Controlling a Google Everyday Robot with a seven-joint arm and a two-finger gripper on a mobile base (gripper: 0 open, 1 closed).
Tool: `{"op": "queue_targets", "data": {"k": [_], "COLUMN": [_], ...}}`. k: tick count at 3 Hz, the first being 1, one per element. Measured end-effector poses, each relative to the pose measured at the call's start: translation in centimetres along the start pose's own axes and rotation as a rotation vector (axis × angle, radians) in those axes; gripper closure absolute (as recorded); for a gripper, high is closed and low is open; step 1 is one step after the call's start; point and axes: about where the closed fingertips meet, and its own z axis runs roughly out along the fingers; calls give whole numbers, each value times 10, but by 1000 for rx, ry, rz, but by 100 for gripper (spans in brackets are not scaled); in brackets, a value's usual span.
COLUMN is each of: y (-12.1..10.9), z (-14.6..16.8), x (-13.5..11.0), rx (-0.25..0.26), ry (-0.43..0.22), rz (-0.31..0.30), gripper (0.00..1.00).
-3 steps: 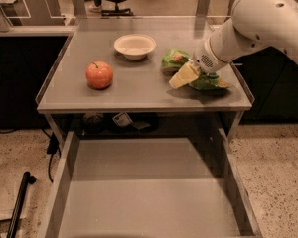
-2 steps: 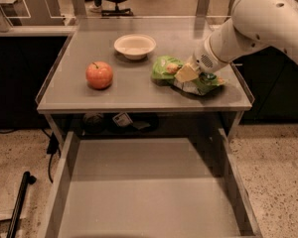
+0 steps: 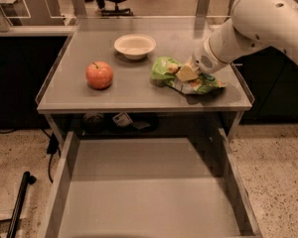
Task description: Place green rice chip bag into top drawer
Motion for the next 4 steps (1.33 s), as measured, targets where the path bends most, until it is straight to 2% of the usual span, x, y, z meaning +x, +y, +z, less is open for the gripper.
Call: {"op": "queue_targets", "data": {"k": [1,2,4], "y": [0,-5,3], "z": [0,-15,-67], "x": [-4,-7,-10], "rx": [-14,-27,-41], "ry": [3,0,-46], "rz": [-11,-22,-58], "gripper": [100,100,100]}}
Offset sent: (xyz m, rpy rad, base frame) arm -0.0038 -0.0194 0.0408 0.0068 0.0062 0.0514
